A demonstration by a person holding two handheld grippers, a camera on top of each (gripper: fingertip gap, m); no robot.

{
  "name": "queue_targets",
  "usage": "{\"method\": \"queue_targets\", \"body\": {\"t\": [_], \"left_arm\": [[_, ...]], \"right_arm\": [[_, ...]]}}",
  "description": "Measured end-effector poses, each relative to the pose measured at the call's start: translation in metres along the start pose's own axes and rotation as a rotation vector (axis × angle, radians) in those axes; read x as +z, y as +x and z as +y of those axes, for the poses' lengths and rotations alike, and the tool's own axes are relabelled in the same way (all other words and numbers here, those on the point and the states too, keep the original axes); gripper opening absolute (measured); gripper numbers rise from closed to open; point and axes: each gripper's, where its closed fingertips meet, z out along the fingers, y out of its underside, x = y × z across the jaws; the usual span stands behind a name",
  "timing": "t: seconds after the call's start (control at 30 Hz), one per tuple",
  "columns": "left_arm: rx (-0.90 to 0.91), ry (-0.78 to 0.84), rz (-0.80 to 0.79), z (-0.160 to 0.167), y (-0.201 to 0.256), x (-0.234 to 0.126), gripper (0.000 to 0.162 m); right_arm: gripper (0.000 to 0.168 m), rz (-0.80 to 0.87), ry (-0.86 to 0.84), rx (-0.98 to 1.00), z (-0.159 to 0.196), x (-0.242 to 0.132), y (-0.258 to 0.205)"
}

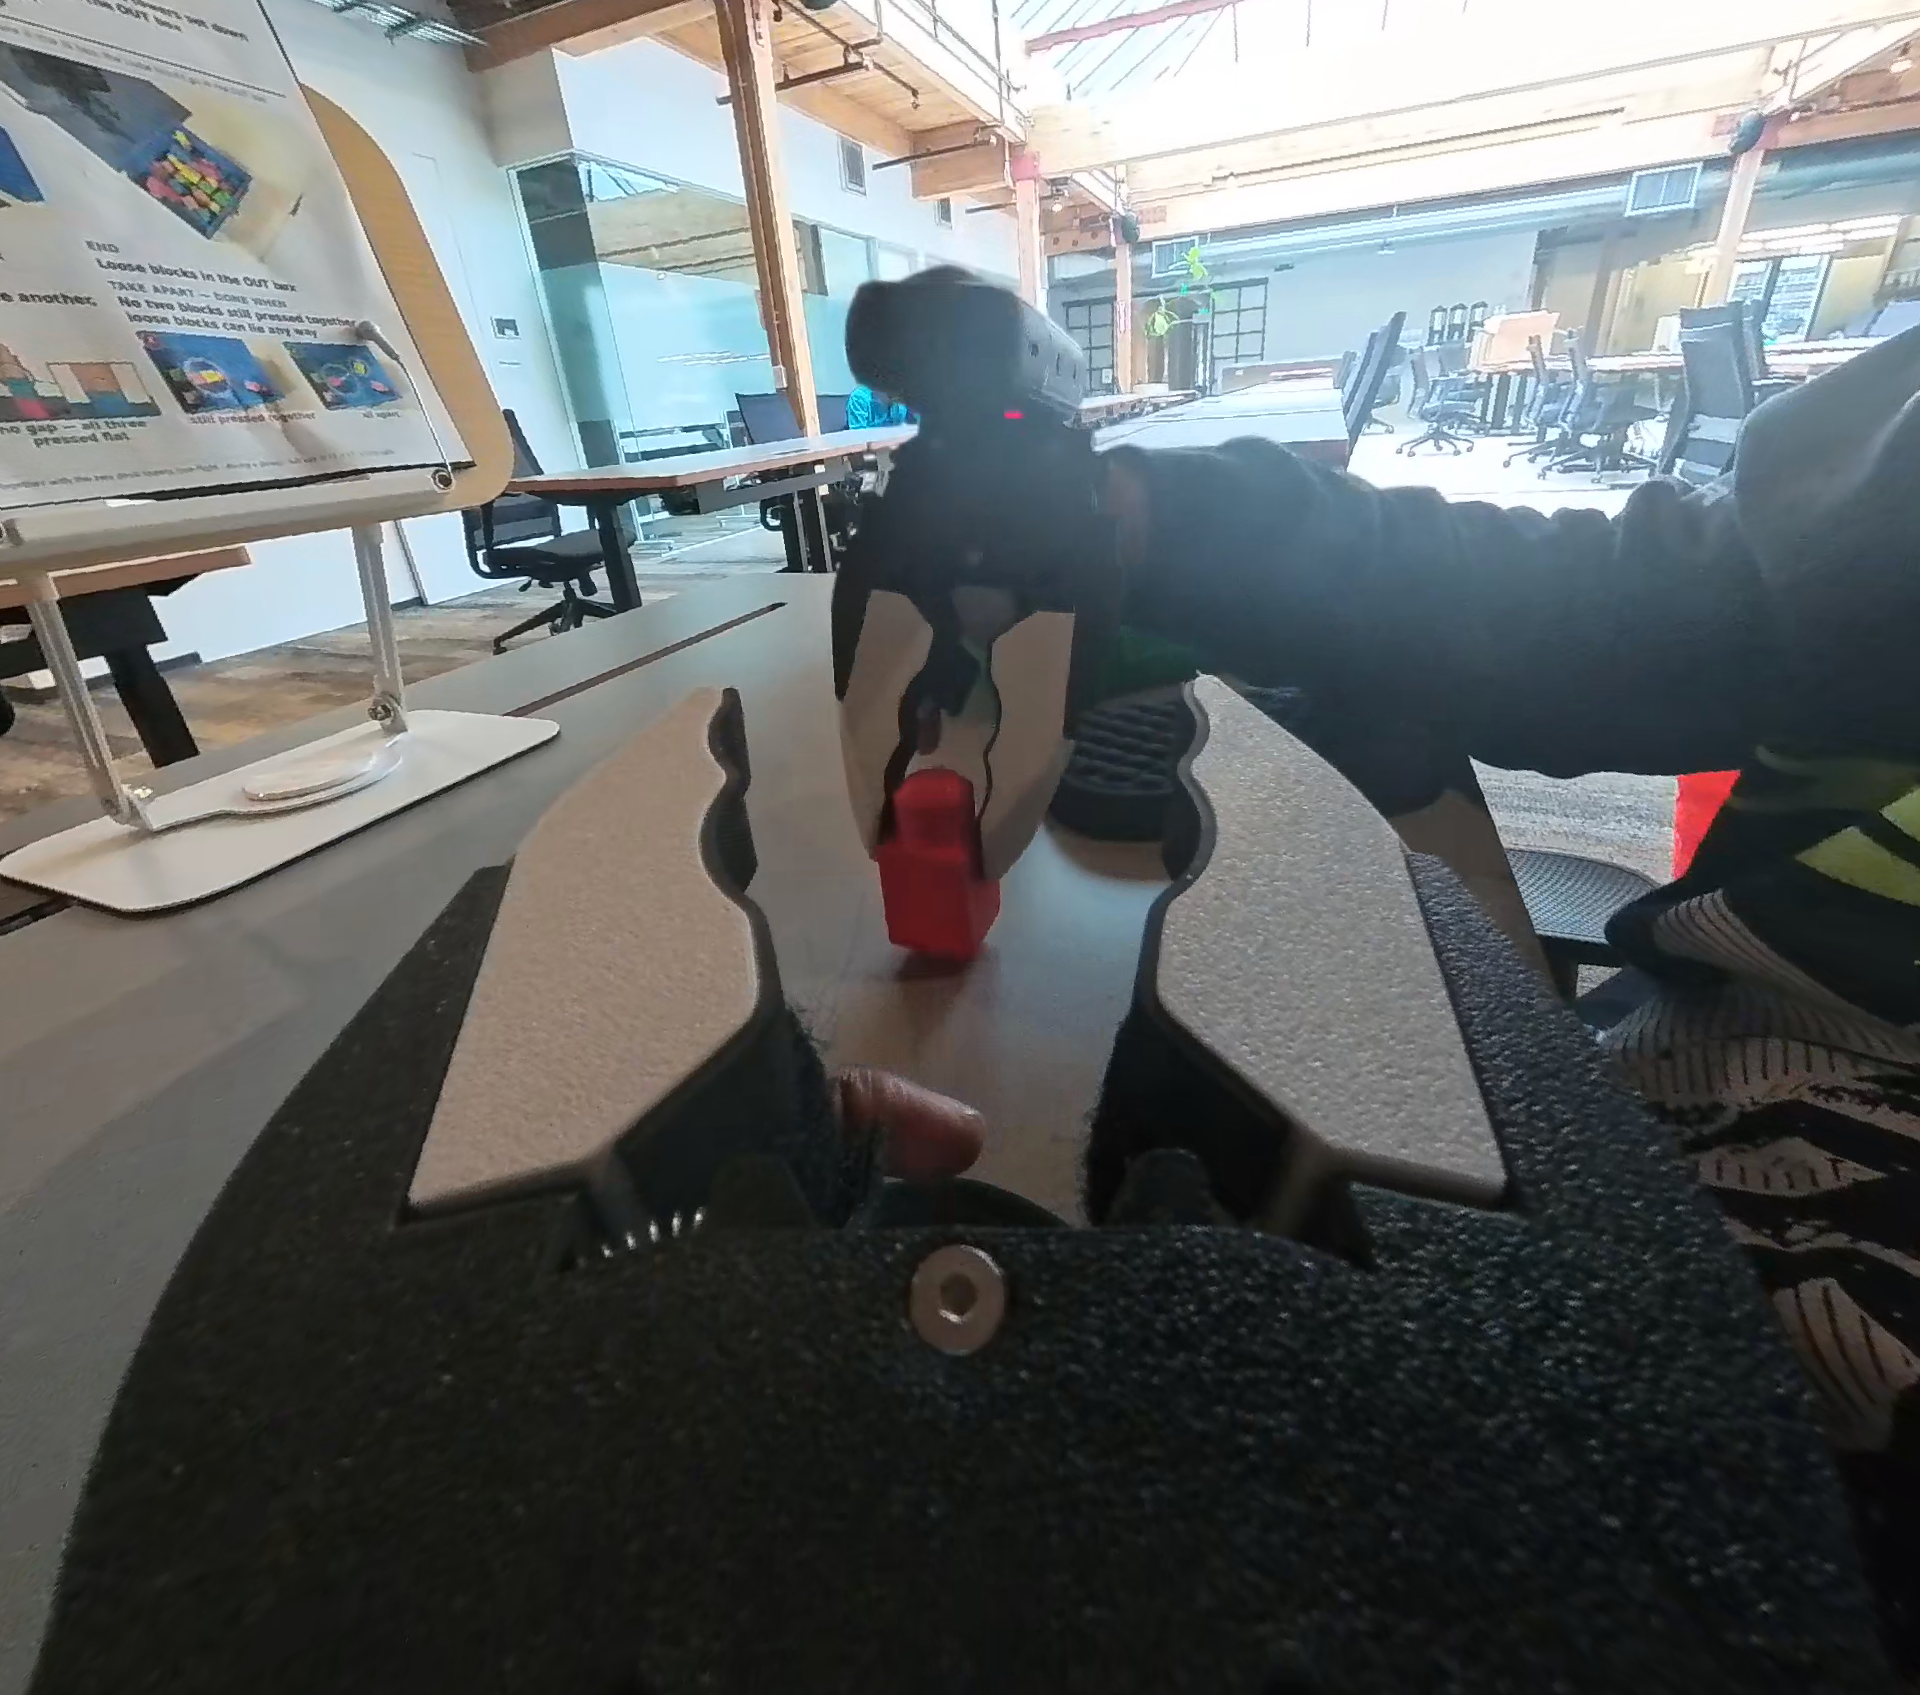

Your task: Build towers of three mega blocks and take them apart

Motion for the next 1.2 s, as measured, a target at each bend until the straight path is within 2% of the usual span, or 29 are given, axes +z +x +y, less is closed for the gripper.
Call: {"method": "queue_targets", "body": {"t": [0.37,0.63,0.77,0.9,1.2], "left_arm": [[0.006,-0.003,0.001,0.001,0.0,0.0,0.076],[0.005,-0.004,0.0,0.001,0.0,0.0,0.075],[0.008,-0.005,-0.002,0.001,0.0,0.0,0.075],[0.013,-0.009,-0.007,0.001,0.0,0.001,0.075],[0.04,-0.031,-0.025,0.001,0.0,0.003,0.074]], "right_arm": [[0.034,-0.019,-0.02,-0.044,0.006,0.004,-0.005],[0.051,0.017,0.02,-0.036,0.001,-0.004,-0.001],[0.066,0.086,0.133,0.038,-0.004,-0.023,-0.004],[0.072,0.14,0.348,0.147,-0.005,-0.043,-0.016],[0.083,0.23,0.656,0.329,0.021,-0.067,-0.035]]}}
